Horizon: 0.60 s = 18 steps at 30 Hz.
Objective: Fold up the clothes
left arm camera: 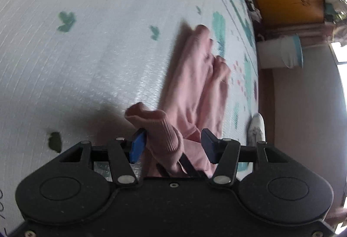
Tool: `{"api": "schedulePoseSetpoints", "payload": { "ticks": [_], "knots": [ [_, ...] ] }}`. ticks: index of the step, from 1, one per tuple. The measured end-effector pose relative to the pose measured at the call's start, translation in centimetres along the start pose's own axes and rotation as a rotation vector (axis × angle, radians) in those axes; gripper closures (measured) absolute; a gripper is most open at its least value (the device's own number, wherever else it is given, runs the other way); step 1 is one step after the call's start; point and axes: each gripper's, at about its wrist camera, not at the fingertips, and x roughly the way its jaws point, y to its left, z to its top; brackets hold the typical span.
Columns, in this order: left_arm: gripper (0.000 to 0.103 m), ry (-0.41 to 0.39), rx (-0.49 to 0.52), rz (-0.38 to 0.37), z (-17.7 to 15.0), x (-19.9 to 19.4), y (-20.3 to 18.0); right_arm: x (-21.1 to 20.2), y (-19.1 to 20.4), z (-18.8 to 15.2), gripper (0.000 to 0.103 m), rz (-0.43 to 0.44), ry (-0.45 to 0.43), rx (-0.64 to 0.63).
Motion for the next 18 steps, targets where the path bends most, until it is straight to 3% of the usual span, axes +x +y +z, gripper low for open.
{"api": "schedulePoseSetpoints", "payload": {
  "ticks": [5,10,11,13,15,18],
  "knots": [
    [0.051,-0.021,0.003,0.063,-0.9,0.2,0.5,-2.0,1.6,-0.4,0.072,0.011,-0.021,-0.008],
    [0.089,-0.066,0.056,0.11,-1.3,0.0,0.8,-3.5,3.2,-1.6,0.068,0.059,0.002,-0.001],
    [0.091,-0.076,0.087,0.109,-1.3,-0.2,0.5,-3.5,3.1,-2.0,0.066,0.069,0.022,0.026],
    [0.095,-0.102,0.198,0.076,-1.2,-0.9,-1.0,-3.2,2.9,-2.5,0.059,0.082,0.068,0.084],
    [0.095,-0.144,0.352,-0.023,-0.9,-2.1,-3.7,-3.0,2.7,-2.9,0.052,0.091,0.089,0.131],
    [0.098,-0.207,0.644,-0.022,0.0,-3.7,-8.9,-2.7,1.8,-3.2,0.043,0.088,0.109,0.201]
  ]
}}
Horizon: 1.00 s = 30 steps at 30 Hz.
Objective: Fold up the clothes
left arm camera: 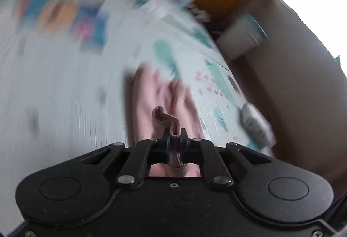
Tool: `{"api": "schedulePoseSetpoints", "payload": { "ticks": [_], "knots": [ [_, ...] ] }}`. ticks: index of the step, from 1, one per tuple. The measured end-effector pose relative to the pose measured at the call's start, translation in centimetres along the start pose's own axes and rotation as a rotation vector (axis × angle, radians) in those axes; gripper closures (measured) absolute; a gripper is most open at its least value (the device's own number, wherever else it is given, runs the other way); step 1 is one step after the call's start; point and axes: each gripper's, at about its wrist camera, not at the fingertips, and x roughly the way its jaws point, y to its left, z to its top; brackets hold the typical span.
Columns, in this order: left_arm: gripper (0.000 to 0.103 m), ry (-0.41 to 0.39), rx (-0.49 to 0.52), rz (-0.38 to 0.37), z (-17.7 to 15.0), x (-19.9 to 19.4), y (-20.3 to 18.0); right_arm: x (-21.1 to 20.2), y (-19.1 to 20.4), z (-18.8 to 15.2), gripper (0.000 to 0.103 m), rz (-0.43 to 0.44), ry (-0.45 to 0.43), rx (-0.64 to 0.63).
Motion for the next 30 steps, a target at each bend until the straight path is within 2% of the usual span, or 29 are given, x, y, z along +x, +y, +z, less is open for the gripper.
{"api": "schedulePoseSetpoints", "payload": {
  "ticks": [2,5,7,8,10,13,14,17,20,25,27,30],
  "knots": [
    [0.099,-0.004,0.117,-0.018,2.3,0.4,-1.1,-0.2,0.4,-0.3,0.042,-0.005,0.005,-0.006],
    [0.099,0.042,0.288,-0.025,5.6,2.2,-2.2,-0.4,1.4,-0.6,0.042,-0.019,-0.019,-0.074],
    [0.099,0.087,0.39,-0.023,7.4,3.5,-2.9,-0.8,2.6,-0.7,0.039,-0.017,-0.042,-0.14],
    [0.099,0.109,0.442,-0.023,8.2,4.2,-3.3,-0.6,2.9,-0.6,0.035,-0.008,-0.026,-0.138],
    [0.099,0.18,0.558,-0.007,9.3,6.0,-4.1,-0.4,2.8,-0.6,0.035,0.013,0.006,-0.079],
    [0.099,0.318,0.792,0.057,10.3,9.2,-5.0,0.0,1.2,-0.4,0.034,0.045,0.029,0.012],
    [0.099,0.359,0.867,0.057,10.5,10.1,-5.2,0.1,0.8,-0.3,0.034,0.054,0.035,0.036],
    [0.099,0.481,1.092,0.069,10.7,12.8,-6.3,-0.4,1.9,-0.3,0.033,0.019,0.035,0.002],
    [0.099,0.516,1.17,-0.005,11.0,14.7,-7.3,-0.2,2.0,-0.1,0.033,-0.004,0.04,0.004],
    [0.099,0.498,1.275,0.068,8.5,18.9,-6.1,0.1,1.1,0.0,0.029,-0.003,0.046,0.015],
    [0.099,0.463,1.254,0.074,7.3,19.3,-5.0,-0.3,1.2,-0.1,0.03,-0.002,0.02,-0.003],
    [0.099,0.426,1.214,0.02,6.2,18.4,-4.3,-1.6,1.4,-0.7,0.031,0.002,-0.053,-0.034]
  ]
}}
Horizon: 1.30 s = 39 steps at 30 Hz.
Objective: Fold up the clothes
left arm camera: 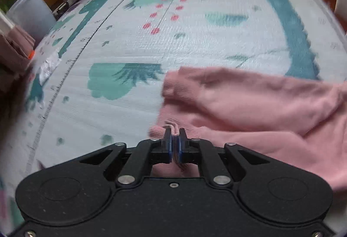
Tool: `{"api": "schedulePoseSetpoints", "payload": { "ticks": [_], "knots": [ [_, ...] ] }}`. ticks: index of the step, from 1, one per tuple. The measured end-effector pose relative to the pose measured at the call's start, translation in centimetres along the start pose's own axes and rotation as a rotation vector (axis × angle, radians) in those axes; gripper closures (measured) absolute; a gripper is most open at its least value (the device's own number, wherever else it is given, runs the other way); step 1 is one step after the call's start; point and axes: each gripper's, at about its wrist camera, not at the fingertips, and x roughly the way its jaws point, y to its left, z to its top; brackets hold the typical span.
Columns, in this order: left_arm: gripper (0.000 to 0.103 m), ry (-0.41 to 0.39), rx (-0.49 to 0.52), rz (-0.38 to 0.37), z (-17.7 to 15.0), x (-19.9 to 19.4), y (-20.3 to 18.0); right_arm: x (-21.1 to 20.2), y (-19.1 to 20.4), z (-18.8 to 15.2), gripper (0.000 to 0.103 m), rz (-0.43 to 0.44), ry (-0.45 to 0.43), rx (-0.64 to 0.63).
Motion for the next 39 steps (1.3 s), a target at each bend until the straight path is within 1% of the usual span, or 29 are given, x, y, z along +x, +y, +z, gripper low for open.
{"api": "schedulePoseSetpoints", "payload": {
  "ticks": [2,3,5,7,8,9,11,12,13,14,16,17,20,24,27,31,34,35,37,38,39],
  "knots": [
    [0.099,-0.022,0.033,-0.013,-0.6,-0.5,-0.6,-2.5,-0.8,-0.8,0.032,-0.01,-0.148,0.043],
    [0.099,-0.037,0.017,-0.018,-0.8,-0.9,-0.5,-3.4,-1.3,-1.0,0.031,-0.035,-0.205,0.073],
    [0.099,-0.072,-0.046,-0.025,-0.9,-1.3,0.4,-3.6,-2.9,-0.5,0.032,-0.068,-0.233,0.136],
    [0.099,-0.094,-0.096,-0.027,-0.9,-1.5,1.1,-2.7,-4.4,0.2,0.033,-0.081,-0.231,0.179],
    [0.099,-0.102,-0.115,-0.028,-0.8,-1.5,1.3,-2.1,-4.7,0.5,0.034,-0.082,-0.226,0.177],
    [0.099,-0.108,-0.131,-0.03,-0.8,-1.5,1.5,-1.4,-5.0,0.7,0.034,-0.07,-0.212,0.17],
    [0.099,-0.122,-0.157,-0.032,-0.6,-1.6,1.7,0.4,-5.7,1.0,0.034,-0.004,-0.167,0.164],
    [0.099,-0.128,-0.176,-0.029,-0.6,-1.6,2.0,1.6,-5.8,1.0,0.034,0.065,-0.111,0.157],
    [0.099,-0.132,-0.197,-0.024,-0.5,-1.5,2.3,2.9,-5.1,0.8,0.034,0.106,-0.036,0.108],
    [0.099,-0.135,-0.217,-0.016,-0.5,-1.5,2.5,3.9,-4.5,0.5,0.034,0.139,0.022,0.069],
    [0.099,-0.137,-0.238,-0.009,-0.5,-1.3,2.9,3.5,-4.1,-0.1,0.032,0.141,-0.005,0.074],
    [0.099,-0.137,-0.242,-0.008,-0.5,-1.2,2.9,3.5,-4.2,-0.3,0.032,0.143,0.001,0.097],
    [0.099,-0.132,-0.241,-0.007,-0.6,-0.9,2.5,3.1,-3.9,-0.6,0.032,0.126,-0.016,0.109],
    [0.099,-0.115,-0.244,-0.005,-0.5,0.0,2.0,3.3,-4.0,-0.6,0.031,0.123,0.002,0.115],
    [0.099,-0.097,-0.224,0.002,-0.4,0.7,1.6,2.9,-3.8,-0.4,0.031,0.113,-0.004,0.109],
    [0.099,-0.114,-0.236,-0.008,-0.2,0.5,1.7,1.4,-4.3,-0.1,0.032,0.065,-0.088,0.123],
    [0.099,-0.118,-0.234,-0.006,-0.1,0.5,1.7,1.5,-4.5,0.7,0.031,0.056,-0.115,0.107],
    [0.099,-0.118,-0.236,-0.001,-0.1,0.5,1.7,1.9,-4.5,0.9,0.03,0.06,-0.103,0.1],
    [0.099,-0.116,-0.241,0.01,-0.3,0.5,1.8,3.2,-4.7,1.0,0.028,0.091,-0.025,0.112],
    [0.099,-0.114,-0.242,0.015,-0.4,0.6,1.9,3.9,-4.7,0.8,0.027,0.128,0.025,0.125],
    [0.099,-0.11,-0.242,0.017,-0.5,0.7,1.9,4.0,-4.6,0.4,0.026,0.136,0.033,0.127]
  ]
}}
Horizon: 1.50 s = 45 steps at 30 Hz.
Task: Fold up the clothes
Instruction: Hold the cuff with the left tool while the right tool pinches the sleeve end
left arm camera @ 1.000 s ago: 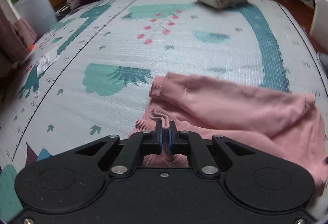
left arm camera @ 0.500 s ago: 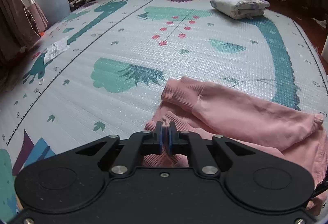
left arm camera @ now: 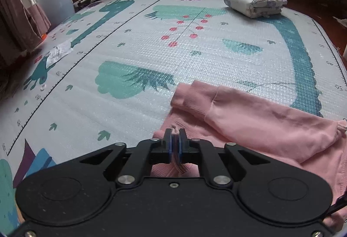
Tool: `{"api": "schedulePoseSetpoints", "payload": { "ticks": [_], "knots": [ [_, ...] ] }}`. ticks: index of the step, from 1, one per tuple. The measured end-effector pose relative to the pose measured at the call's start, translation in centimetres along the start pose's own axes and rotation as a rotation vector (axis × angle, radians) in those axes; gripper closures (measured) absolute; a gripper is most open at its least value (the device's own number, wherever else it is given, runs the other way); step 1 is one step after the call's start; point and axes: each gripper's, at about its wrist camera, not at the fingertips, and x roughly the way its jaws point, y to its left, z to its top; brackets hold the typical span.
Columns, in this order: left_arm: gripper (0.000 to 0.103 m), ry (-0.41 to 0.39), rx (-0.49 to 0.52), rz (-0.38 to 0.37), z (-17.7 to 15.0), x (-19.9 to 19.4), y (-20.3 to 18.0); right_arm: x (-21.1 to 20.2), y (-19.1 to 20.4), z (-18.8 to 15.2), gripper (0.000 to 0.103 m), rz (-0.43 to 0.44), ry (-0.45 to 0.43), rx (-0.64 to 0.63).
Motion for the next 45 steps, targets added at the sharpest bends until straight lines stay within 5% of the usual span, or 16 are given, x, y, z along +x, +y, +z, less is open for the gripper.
{"api": "schedulePoseSetpoints", "payload": {
  "ticks": [4,11,15,27,29,31,36,41,45],
  "knots": [
    [0.099,0.008,-0.004,-0.008,-0.6,0.2,0.0,-2.2,0.1,-1.4,0.026,-0.025,-0.111,0.03],
    [0.099,-0.012,-0.027,-0.031,-0.6,-0.4,0.6,-3.0,0.0,-0.7,0.027,-0.034,-0.183,-0.011],
    [0.099,-0.005,-0.035,-0.025,-0.9,-0.3,0.8,-0.4,0.1,-0.4,0.025,0.025,-0.017,-0.034],
    [0.098,0.005,-0.015,0.003,-2.3,1.6,0.6,-0.9,-0.1,-1.3,0.024,0.026,-0.02,-0.031],
    [0.091,0.025,-0.003,0.029,-3.1,2.2,0.4,-1.0,-0.1,-1.4,0.024,0.024,-0.028,-0.023],
    [0.08,0.003,-0.063,0.043,-3.1,1.7,1.1,-1.2,-0.3,-1.4,0.024,0.035,-0.05,-0.005],
    [0.078,-0.097,-0.261,0.044,-2.9,-2.4,5.1,-2.7,-1.3,-0.9,0.026,0.03,-0.14,0.045],
    [0.077,-0.011,-0.507,-0.109,-5.2,-2.4,6.1,-2.4,-4.1,0.8,0.029,-0.089,-0.172,0.151],
    [0.074,0.028,-0.584,-0.139,-6.0,-0.3,4.8,-0.9,-6.3,1.6,0.03,-0.12,-0.157,0.164]
  ]
}}
